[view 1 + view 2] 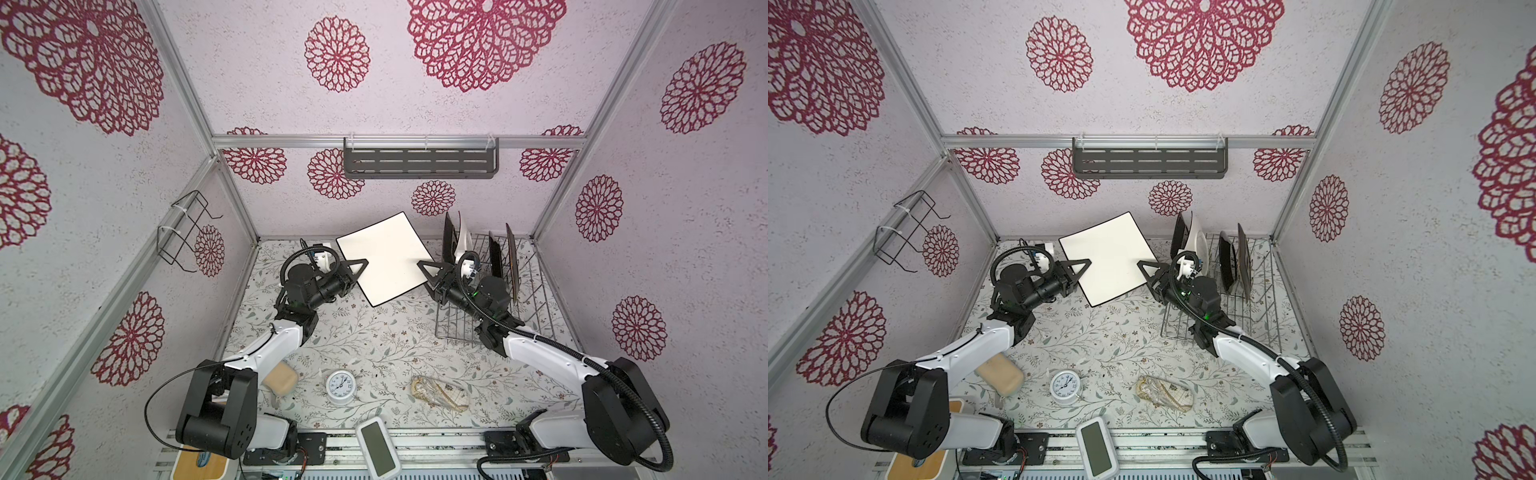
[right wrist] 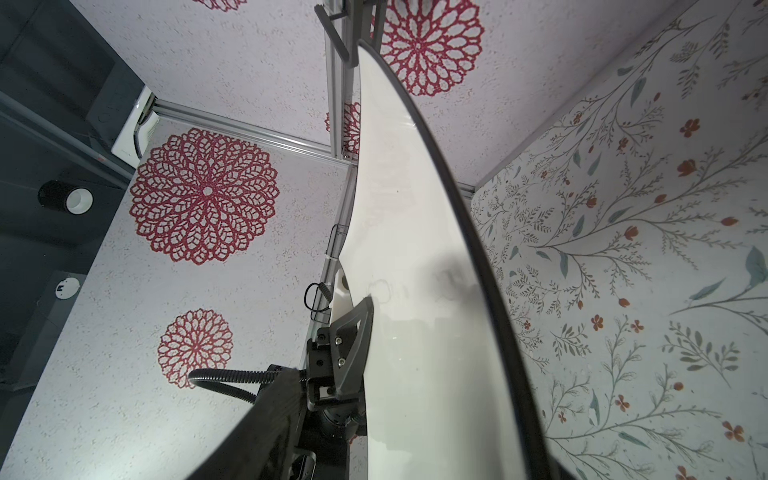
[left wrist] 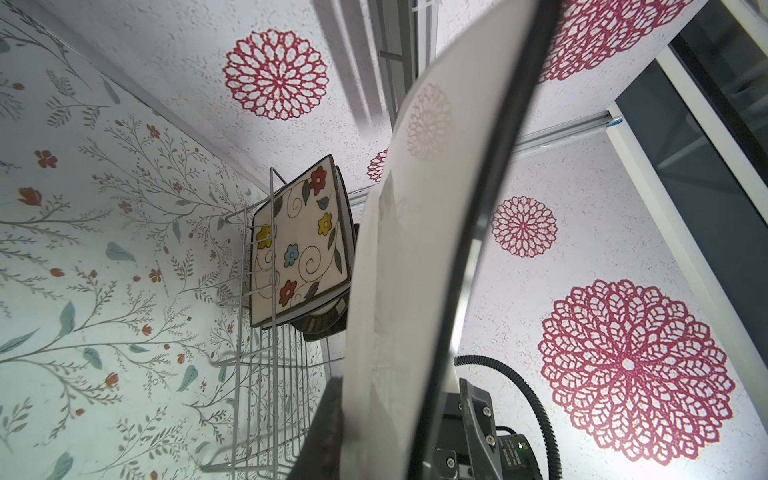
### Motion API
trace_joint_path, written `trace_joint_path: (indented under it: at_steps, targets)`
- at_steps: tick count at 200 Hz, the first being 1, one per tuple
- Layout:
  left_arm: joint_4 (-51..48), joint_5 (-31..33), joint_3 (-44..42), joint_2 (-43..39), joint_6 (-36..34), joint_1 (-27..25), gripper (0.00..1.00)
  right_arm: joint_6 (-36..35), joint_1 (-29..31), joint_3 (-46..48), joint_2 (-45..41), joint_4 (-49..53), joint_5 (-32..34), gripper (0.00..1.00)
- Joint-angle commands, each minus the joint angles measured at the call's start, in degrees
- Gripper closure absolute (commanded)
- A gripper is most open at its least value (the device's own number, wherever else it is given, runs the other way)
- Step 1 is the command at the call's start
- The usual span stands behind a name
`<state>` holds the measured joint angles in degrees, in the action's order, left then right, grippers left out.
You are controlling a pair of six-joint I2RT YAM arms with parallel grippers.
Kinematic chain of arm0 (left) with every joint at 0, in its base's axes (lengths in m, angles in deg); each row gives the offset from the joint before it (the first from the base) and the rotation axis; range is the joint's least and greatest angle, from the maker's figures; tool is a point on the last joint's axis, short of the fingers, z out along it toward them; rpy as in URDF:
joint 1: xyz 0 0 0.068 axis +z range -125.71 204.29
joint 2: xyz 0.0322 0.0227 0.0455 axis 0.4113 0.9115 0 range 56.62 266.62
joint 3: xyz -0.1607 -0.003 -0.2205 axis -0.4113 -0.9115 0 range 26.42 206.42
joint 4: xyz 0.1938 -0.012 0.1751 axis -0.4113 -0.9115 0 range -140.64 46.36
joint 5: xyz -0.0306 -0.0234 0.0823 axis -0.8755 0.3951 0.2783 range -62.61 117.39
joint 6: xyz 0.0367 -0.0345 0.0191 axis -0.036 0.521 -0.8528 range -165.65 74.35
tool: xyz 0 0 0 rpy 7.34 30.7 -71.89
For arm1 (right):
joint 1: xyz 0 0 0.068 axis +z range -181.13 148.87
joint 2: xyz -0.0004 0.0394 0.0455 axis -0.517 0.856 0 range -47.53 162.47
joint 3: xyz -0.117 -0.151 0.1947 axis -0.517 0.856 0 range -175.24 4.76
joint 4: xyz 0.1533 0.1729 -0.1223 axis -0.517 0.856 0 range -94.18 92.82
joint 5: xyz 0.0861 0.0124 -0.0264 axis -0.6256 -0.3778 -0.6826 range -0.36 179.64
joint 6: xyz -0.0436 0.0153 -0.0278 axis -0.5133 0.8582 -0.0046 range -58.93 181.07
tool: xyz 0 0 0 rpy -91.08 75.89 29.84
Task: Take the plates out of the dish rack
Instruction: 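Open the right gripper and pull the left gripper back with the plate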
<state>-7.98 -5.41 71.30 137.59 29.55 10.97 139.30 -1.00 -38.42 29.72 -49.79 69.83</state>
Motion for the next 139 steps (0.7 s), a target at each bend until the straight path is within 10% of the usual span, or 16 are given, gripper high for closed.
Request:
trace_joint_path:
  at_steps: [1,139]
  targets:
    - [8.99,2.12,2.42,0.51,0.91,2.57,1.00,0.39,-1.34,-3.43,-1.49,-6.90,-0.75,0.33]
    - [16.68,7.62,-5.55,1.54,5.13,11.31,1.00,-0.52,-2.18,-3.87,1.18,-5.11,-2.20,0.28]
